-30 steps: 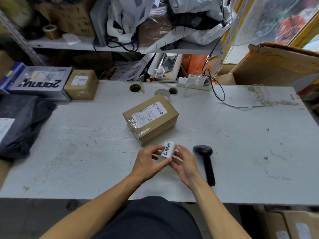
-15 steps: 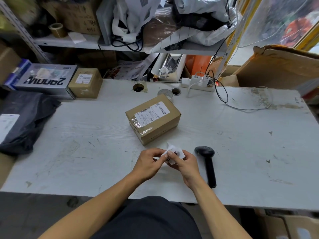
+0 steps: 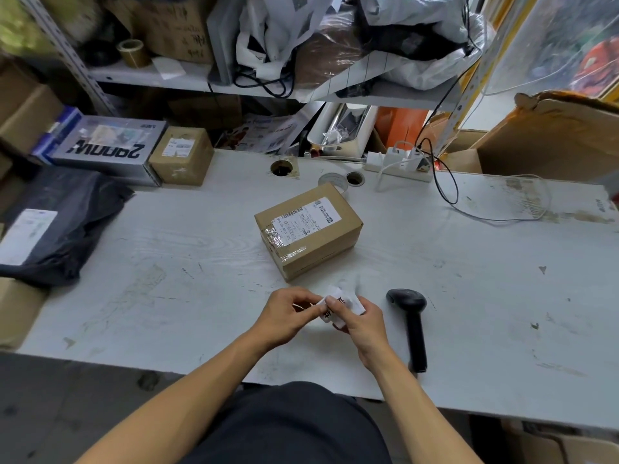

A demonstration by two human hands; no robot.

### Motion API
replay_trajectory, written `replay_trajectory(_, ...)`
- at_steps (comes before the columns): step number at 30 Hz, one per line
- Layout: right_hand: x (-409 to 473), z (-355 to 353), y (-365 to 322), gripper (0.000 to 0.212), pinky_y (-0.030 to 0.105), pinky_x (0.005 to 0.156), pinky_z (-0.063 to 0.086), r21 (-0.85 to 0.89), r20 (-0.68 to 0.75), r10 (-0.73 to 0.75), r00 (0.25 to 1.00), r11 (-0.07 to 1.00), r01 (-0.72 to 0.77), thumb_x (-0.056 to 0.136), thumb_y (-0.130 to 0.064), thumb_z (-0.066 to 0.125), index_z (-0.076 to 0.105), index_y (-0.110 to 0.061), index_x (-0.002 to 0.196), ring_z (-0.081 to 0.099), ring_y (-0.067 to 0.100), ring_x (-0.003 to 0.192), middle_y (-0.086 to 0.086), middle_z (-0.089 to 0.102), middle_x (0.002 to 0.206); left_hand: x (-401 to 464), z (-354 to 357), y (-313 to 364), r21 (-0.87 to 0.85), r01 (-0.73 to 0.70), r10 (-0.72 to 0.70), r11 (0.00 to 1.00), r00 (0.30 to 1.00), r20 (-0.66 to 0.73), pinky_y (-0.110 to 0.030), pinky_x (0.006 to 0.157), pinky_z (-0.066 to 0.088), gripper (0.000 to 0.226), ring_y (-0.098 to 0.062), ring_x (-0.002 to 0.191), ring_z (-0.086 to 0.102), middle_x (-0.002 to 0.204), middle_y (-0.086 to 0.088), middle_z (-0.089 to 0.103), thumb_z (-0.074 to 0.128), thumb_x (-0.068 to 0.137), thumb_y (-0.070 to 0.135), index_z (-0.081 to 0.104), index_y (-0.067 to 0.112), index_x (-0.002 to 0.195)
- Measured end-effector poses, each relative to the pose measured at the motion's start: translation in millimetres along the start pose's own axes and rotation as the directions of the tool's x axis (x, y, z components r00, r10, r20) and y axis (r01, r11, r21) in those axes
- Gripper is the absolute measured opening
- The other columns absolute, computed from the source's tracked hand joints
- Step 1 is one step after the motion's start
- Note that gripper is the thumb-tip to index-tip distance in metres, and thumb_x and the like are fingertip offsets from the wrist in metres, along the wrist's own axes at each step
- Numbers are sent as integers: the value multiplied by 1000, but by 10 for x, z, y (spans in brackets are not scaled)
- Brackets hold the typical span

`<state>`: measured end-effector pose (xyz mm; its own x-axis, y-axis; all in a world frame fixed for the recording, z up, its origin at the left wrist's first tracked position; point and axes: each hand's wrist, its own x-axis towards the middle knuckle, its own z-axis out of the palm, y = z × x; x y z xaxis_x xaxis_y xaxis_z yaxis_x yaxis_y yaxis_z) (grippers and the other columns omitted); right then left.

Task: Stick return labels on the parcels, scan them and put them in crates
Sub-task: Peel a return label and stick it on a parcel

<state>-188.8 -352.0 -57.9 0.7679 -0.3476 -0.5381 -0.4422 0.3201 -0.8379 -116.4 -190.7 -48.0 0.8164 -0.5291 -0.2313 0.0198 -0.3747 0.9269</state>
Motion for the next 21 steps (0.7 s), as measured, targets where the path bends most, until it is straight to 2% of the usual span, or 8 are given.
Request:
replay_trajectory(4, 9, 2, -23, 24, 31, 69, 55, -15, 44, 0, 999, 1000, 1, 79, -22, 85, 73, -7, 93, 65, 11, 67, 0, 71, 74, -12, -58, -21, -59, 69, -67, 996, 997, 26, -30, 81, 54, 11, -9, 86, 70, 89, 6, 76, 71, 94, 28, 82, 27, 91)
replay_trajectory(8, 34, -31, 16, 22, 37, 73, 55, -86, 45, -49, 998, 995, 52, 80, -20, 85, 73, -7, 92, 67, 17, 76, 5, 74, 79, 5, -96, 12, -288, 208, -250, 935, 962, -114, -28, 78, 53, 14, -5, 74, 66, 78, 5, 76, 69, 96, 18, 80, 18, 87)
replay_trajectory(10, 52, -67, 76, 24, 31, 69, 53, -228, 42, -102, 994, 968, 108, 77, -24, 88, 71, -11, 89, 65, 11, 72, 0, 72, 78, 35, -185, -6, -320, 211, -281, 923, 941, -190, -25, 75, 51, 11, -4, 70, 65, 76, 6, 75, 71, 93, 17, 79, 16, 86)
replay_trajectory(12, 48, -74, 149, 27, 22, 60, 45, -403, 57, -138, 989, 903, 149, 75, -30, 86, 65, -15, 84, 56, 7, 65, -7, 64, 72, 48, -261, -30, -348, 207, -298, 914, 926, -232, -26, 75, 51, 9, -7, 69, 65, 74, 5, 74, 75, 91, 19, 79, 15, 84)
replay_trajectory(15, 32, -52, 286, 39, 27, 57, 35, -661, 76, -192, 978, 725, 194, 75, -45, 78, 52, -16, 77, 45, 10, 64, -8, 50, 70, 64, -317, -36, -403, 195, -319, 894, 909, -267, -29, 75, 52, 17, -12, 71, 64, 75, 0, 73, 79, 84, 29, 79, 11, 82)
replay_trajectory(17, 31, -24, 305, 40, 30, 63, 39, -789, 98, -208, 973, 580, 203, 75, -54, 76, 51, -23, 84, 50, 13, 77, -10, 52, 81, 61, -324, -11, -404, 186, -310, 896, 912, -267, -27, 73, 53, 30, -14, 72, 64, 76, -3, 72, 82, 74, 40, 78, 10, 81)
replay_trajectory(19, 28, 7, 300, 59, 30, 76, 44, -849, 88, -266, 960, 484, 212, 67, -67, 75, 52, -26, 101, 48, 13, 92, -10, 51, 97, 64, -343, -18, -400, 188, -311, 897, 912, -269, -26, 69, 52, 35, -15, 69, 61, 71, -4, 68, 84, 67, 43, 74, 10, 75)
replay_trajectory(21, -11, 50, 252, 80, 27, 89, 39, -797, -6, -393, 920, 558, 233, 61, -78, 70, 49, -23, 115, 43, 11, 100, -9, 44, 107, 77, -364, -36, -374, 200, -310, 906, 913, -265, -27, 67, 48, 33, -14, 65, 56, 65, -3, 62, 87, 70, 39, 70, 11, 68)
